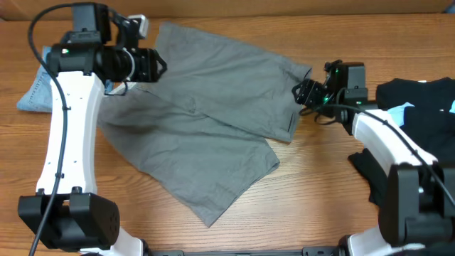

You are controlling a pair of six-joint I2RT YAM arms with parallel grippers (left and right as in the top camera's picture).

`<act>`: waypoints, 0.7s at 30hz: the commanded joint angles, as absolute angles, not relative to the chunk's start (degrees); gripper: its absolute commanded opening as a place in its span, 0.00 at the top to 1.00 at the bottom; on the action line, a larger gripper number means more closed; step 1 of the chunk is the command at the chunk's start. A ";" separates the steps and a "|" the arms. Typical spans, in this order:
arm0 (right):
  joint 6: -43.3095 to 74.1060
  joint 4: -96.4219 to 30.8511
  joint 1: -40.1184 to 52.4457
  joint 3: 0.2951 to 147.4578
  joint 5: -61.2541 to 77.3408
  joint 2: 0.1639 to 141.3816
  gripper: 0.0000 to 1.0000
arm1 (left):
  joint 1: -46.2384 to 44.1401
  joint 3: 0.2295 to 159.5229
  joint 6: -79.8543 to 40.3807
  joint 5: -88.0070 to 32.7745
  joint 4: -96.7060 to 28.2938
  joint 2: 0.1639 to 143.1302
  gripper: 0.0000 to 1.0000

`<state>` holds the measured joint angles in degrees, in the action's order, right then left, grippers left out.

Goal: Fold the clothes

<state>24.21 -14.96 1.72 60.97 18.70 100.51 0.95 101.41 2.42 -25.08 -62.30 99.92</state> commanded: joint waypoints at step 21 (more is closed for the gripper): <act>27.16 -7.92 0.14 78.11 17.10 120.57 0.39 | -2.07 101.43 4.75 -19.27 -69.41 98.13 0.55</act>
<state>26.41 -8.54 0.25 76.97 17.54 120.25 -1.89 101.41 3.60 -20.73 -69.28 99.66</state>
